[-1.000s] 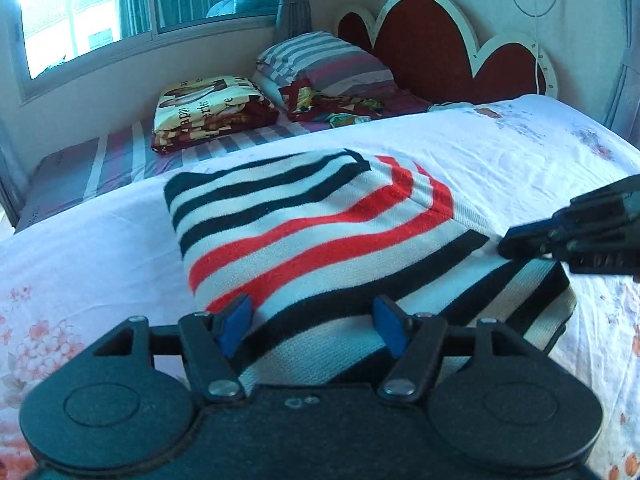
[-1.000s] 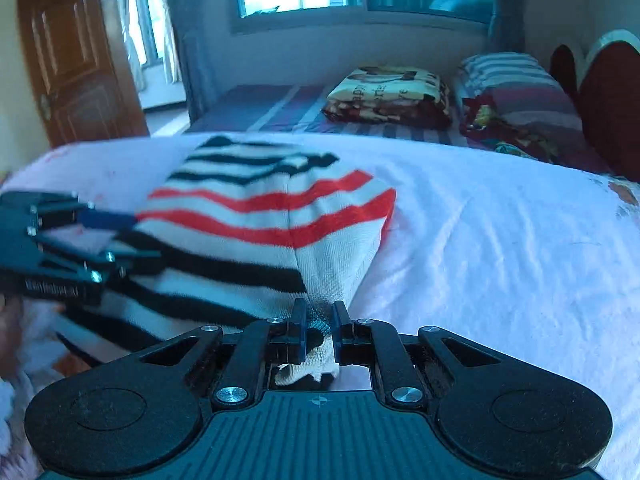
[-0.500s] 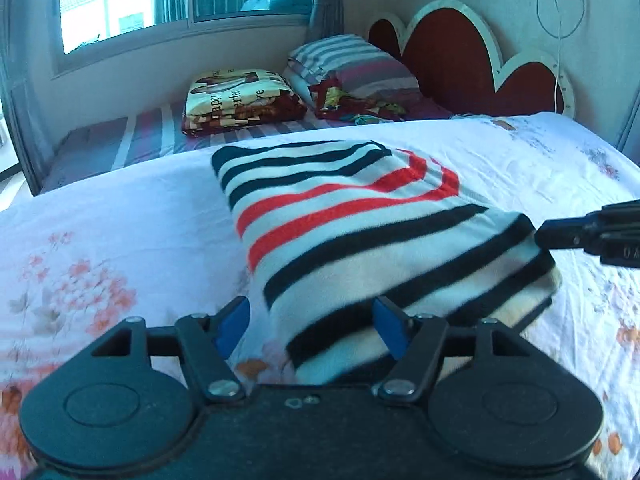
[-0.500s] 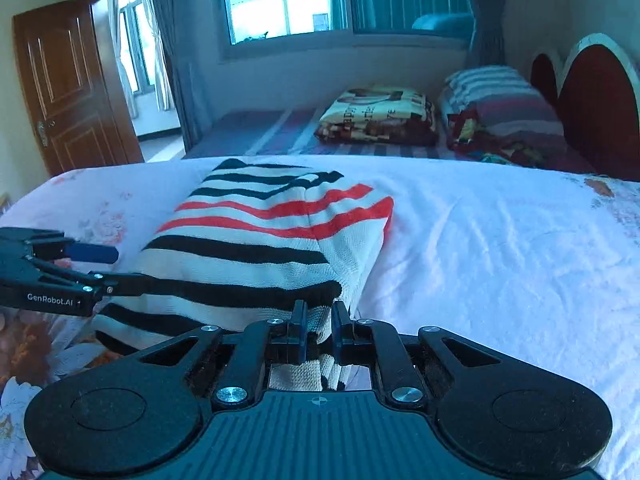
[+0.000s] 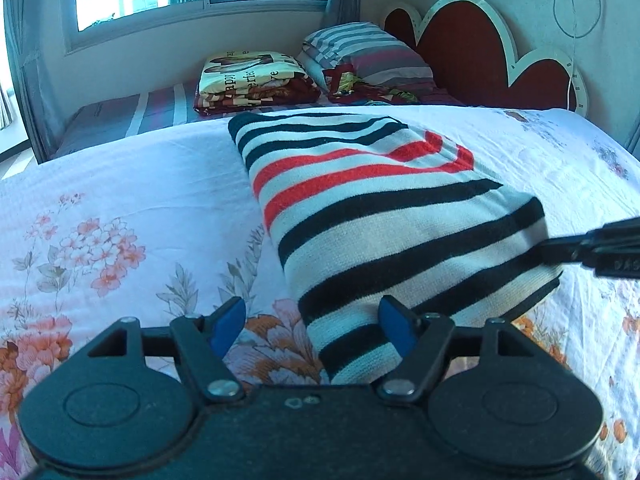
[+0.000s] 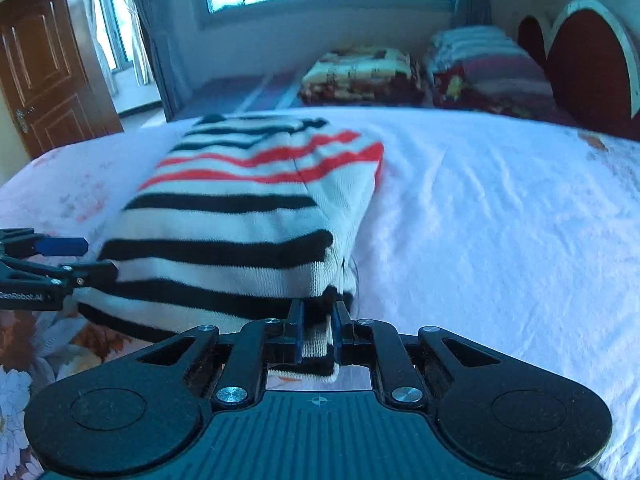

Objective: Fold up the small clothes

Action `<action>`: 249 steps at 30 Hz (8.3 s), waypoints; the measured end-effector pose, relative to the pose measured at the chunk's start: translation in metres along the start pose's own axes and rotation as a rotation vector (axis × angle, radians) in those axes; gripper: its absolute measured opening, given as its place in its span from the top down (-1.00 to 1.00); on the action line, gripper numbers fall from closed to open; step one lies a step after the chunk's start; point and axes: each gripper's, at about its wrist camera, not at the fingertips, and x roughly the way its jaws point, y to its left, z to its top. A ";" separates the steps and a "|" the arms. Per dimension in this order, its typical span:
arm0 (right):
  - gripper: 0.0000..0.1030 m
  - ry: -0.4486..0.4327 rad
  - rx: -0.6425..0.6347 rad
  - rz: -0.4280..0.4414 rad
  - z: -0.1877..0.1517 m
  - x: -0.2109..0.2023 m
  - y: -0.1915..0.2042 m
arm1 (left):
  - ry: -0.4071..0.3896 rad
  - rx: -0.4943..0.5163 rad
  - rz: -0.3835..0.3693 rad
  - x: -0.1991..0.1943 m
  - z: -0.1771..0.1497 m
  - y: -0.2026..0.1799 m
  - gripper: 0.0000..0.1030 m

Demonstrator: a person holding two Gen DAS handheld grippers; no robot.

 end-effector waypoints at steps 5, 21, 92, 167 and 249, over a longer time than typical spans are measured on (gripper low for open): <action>0.77 -0.158 0.091 0.027 0.003 -0.029 -0.010 | -0.039 -0.026 -0.012 -0.016 0.010 0.006 -0.55; -0.37 -0.106 0.371 0.170 0.035 0.014 -0.082 | 0.010 -0.252 -0.214 0.039 0.037 0.047 -0.72; 0.31 0.052 0.029 0.257 0.065 0.090 -0.013 | 0.074 -0.265 -0.405 0.086 0.052 0.039 -0.31; 0.65 -0.003 -0.227 0.238 0.024 0.103 0.350 | -0.106 -0.188 -0.093 -0.116 -0.059 0.263 0.10; -0.99 -0.235 -0.140 0.104 -0.116 -0.146 0.362 | -0.215 -0.215 0.322 -0.319 -0.163 0.091 -0.94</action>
